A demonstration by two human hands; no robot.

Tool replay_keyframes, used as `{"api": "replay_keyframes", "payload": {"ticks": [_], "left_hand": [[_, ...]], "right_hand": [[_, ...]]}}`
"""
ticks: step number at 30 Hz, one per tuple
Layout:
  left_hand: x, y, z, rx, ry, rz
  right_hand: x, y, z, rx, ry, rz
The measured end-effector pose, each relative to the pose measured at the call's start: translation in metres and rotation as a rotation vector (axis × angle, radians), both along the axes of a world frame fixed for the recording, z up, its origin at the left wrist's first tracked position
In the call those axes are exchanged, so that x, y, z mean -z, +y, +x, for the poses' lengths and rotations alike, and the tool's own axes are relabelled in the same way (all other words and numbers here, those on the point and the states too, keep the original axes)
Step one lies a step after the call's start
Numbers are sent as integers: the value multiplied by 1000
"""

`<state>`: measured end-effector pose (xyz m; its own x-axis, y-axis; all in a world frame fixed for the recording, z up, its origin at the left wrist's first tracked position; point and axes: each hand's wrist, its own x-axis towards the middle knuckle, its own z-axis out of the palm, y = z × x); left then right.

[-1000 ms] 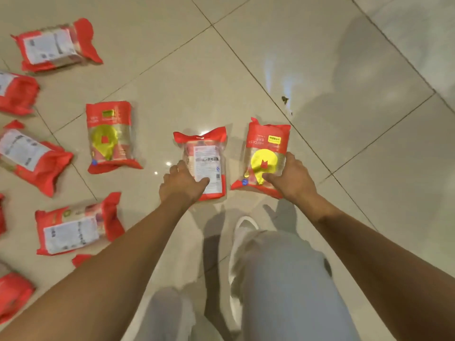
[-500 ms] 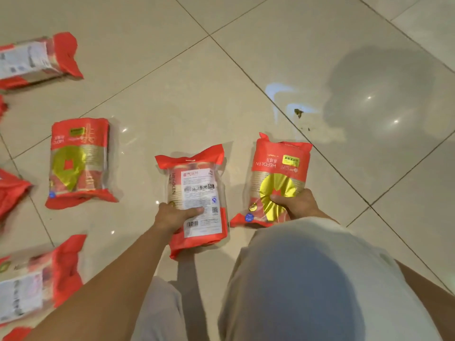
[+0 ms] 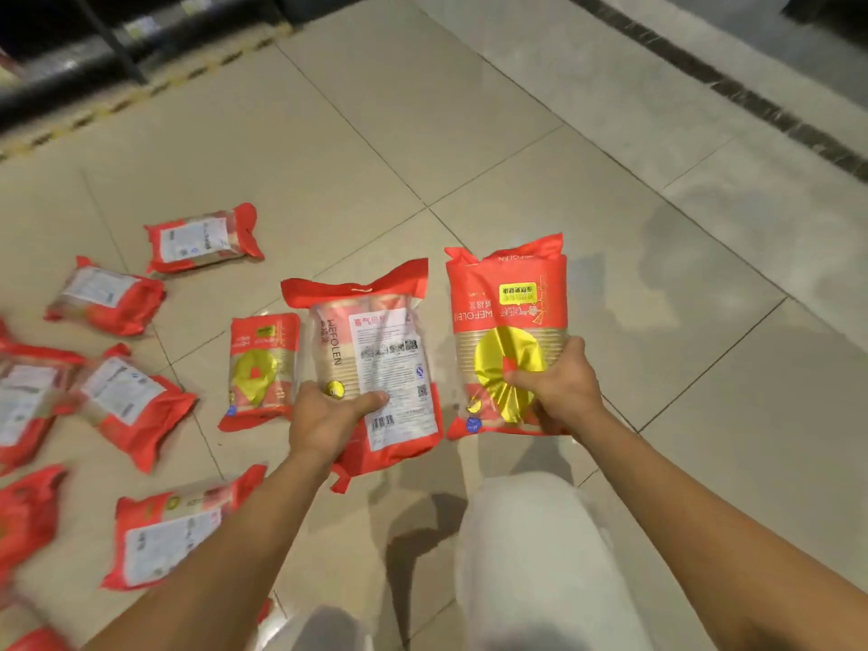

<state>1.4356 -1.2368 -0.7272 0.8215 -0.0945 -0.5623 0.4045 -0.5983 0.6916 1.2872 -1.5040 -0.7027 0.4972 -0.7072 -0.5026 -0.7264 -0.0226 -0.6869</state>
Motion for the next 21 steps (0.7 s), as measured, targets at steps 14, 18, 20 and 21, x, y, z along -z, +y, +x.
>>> {"api": "replay_keyframes", "payload": {"ticks": [14,18,20,21], "left_hand": [[-615,161,-32,-202,-414,-348],[-710,224,-48,-260,-550,-371],[-740,260,-56,-286,-616,-382],[-752,278,-60,-314,-648,-380]], "right_hand": [[-611,170,7,-199,-373,-238],[-710,226,12,-277,-486,-303],[-740,255,16,-325,-548,-319],[-752,270,19,-348,-577,-314]]}}
